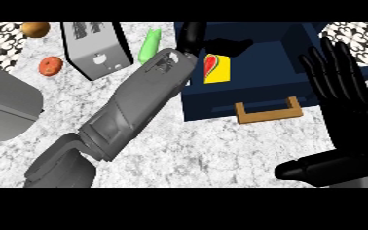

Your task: Pick up the cup, place it into the drawer and close the drawer

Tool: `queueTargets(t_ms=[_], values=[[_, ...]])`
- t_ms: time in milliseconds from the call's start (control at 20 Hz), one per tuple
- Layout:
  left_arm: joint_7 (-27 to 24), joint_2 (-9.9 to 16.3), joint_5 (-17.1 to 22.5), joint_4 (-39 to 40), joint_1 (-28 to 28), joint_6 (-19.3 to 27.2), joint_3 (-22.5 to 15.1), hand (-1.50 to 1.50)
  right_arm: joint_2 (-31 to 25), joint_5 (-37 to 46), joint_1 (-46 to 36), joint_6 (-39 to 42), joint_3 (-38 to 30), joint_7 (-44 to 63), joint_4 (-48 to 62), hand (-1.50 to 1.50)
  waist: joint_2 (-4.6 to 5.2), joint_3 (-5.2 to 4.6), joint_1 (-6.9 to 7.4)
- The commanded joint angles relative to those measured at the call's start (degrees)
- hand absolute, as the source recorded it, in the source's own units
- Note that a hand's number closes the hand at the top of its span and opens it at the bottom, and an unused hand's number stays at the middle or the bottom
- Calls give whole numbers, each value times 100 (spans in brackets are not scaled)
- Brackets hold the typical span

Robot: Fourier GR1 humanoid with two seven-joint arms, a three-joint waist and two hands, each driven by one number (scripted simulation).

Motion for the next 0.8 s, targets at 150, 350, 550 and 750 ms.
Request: queueTargets(t_ms=[150,350,550,750], values=[[-494,0,626,-239,-202,-160,243,-150,-69,-531,-107,89,-159,282,-173,-150,-20,-4,64],[-949,0,838,-468,33,-508,468,-150,-146,-764,161,240,-334,230,-123,-150,-83,-6,352],[-588,123,815,-632,130,-677,850,-150,-417,-870,292,501,-413,304,-367,150,-141,-9,569],[-731,391,845,-1308,793,-640,954,-150,-790,-581,583,1014,-380,100,-378,150,-171,-12,671]])
